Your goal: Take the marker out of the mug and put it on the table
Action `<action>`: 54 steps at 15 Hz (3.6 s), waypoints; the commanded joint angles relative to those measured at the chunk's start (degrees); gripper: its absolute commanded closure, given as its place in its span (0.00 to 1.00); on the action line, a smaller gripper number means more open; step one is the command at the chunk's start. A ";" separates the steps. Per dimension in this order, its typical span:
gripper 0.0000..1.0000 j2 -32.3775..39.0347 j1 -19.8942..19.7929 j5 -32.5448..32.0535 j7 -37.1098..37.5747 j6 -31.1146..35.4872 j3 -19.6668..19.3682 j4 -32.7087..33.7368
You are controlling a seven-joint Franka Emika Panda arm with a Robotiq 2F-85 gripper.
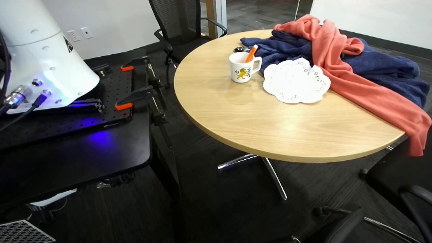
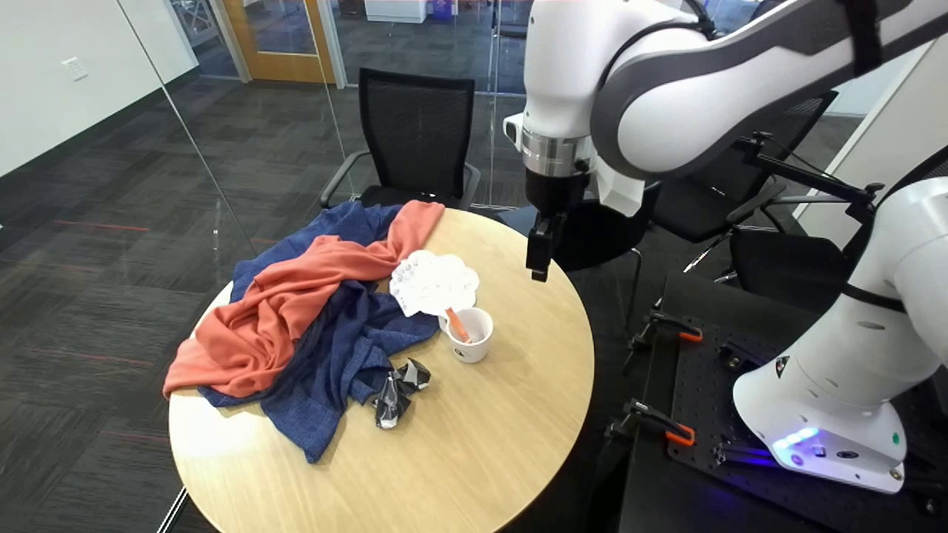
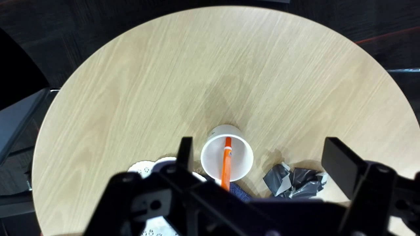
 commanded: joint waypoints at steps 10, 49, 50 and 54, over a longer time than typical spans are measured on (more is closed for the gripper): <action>0.00 4.74 0.76 -0.02 2.08 5.65 1.04 -0.01; 0.00 47.71 16.62 2.12 19.96 46.72 -17.76 16.53; 0.00 48.18 17.26 2.21 20.43 46.60 -18.27 16.83; 0.41 49.61 19.11 2.33 21.11 46.41 -19.63 17.77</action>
